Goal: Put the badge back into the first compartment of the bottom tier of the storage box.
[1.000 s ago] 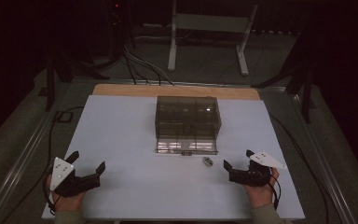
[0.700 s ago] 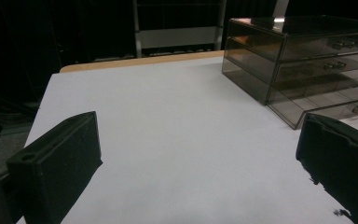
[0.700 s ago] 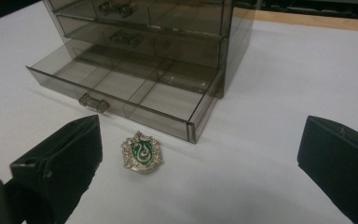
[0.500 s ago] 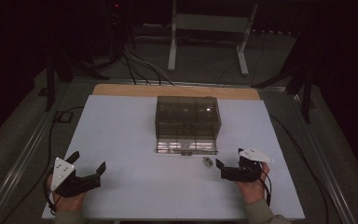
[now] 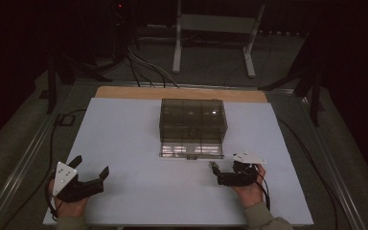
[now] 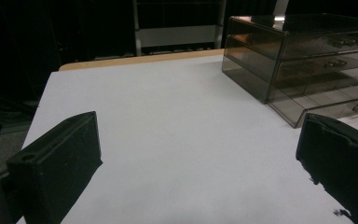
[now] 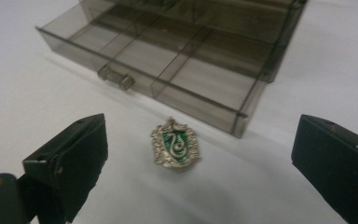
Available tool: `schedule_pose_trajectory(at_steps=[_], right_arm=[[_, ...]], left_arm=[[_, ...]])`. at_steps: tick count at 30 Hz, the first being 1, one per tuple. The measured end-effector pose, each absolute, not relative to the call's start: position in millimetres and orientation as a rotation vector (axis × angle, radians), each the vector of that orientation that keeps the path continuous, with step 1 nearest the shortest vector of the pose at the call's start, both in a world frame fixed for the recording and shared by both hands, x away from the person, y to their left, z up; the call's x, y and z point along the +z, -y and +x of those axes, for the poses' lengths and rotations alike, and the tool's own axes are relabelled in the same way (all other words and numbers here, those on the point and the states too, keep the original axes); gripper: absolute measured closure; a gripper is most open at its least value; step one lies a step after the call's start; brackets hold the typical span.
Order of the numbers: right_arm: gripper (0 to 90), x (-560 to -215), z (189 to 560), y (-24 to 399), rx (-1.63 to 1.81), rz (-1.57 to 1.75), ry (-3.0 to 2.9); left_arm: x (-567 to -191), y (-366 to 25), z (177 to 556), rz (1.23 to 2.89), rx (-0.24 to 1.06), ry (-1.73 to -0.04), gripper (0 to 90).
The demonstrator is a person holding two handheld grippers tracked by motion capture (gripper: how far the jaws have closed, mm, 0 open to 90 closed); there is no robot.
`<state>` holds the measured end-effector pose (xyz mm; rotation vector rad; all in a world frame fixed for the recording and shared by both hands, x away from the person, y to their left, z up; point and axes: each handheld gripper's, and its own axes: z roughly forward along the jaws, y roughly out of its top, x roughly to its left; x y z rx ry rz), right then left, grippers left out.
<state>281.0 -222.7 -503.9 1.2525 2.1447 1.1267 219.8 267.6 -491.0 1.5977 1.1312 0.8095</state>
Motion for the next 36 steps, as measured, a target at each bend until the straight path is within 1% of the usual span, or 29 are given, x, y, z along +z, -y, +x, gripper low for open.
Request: schedule_pose_trajectory(at_steps=[2, 4, 5, 8, 9, 11, 12, 14, 17, 20, 22, 27, 28, 29, 35, 36], right_arm=[[9.2, -505.4, 279.1, 217.2, 1.11, 1.214, -2.163], [9.9, -505.7, 278.8, 215.7, 1.109, 1.201, -2.173], [14.0, -506.8, 278.2, 211.3, 1.097, 1.172, -2.197], [17.6, -508.5, 278.5, 207.3, 1.078, 1.151, -2.217], [23.8, -511.0, 279.7, 203.7, 1.062, 1.144, -2.234], [32.6, -514.1, 281.7, 200.7, 1.04, 1.139, -2.249], [32.6, -514.1, 281.7, 200.7, 1.04, 1.139, -2.249], [44.4, -518.5, 285.1, 197.4, 1.011, 1.113, -2.268], [48.4, -521.5, 289.0, 195.5, 0.972, 1.112, -2.268], [54.4, -525.3, 292.7, 194.4, 0.929, 1.114, -2.279], [60.3, -524.6, 293.4, 195.5, 0.937, 1.13, -2.28], [62.1, -524.0, 294.0, 197.1, 0.942, 1.141, -2.277], [69.5, -520.6, 293.8, 200.9, 0.976, 1.168, -2.27], [72.1, -518.8, 293.4, 203.3, 0.998, 1.182, -2.266], [81.8, -510.8, 292.1, 215.8, 1.038, 1.228, -2.235], [81.8, -510.8, 292.1, 215.8, 1.038, 1.228, -2.235]], left_arm=[[-491.1, -267.6, 219.8, 1.598, 0.809, -1.131, 0.7], [-491.1, -267.5, 219.9, 1.599, 0.809, -1.131, 0.7], [-491.1, -267.5, 219.8, 1.6, 0.808, -1.131, 0.7], [-491.0, -267.5, 219.7, 1.599, 0.809, -1.131, 0.7], [-491.0, -267.7, 219.6, 1.598, 0.81, -1.132, 0.7], [-491.1, -267.9, 219.7, 1.598, 0.809, -1.133, 0.7], [-491.1, -267.9, 219.7, 1.598, 0.809, -1.133, 0.7], [-491.2, -267.8, 219.7, 1.598, 0.809, -1.133, 0.7], [-491.2, -267.6, 219.7, 1.598, 0.809, -1.132, 0.7], [-491.2, -267.8, 219.7, 1.598, 0.809, -1.132, 0.7], [-491.2, -267.7, 219.6, 1.598, 0.809, -1.132, 0.7], [-491.1, -267.7, 219.6, 1.598, 0.81, -1.132, 0.7], [-491.3, -267.7, 219.6, 1.599, 0.809, -1.134, 0.7], [-491.3, -267.6, 219.7, 1.599, 0.808, -1.133, 0.7], [-491.5, -267.5, 219.8, 1.603, 0.81, -1.132, 0.7], [-491.5, -267.5, 219.8, 1.603, 0.81, -1.132, 0.7]])
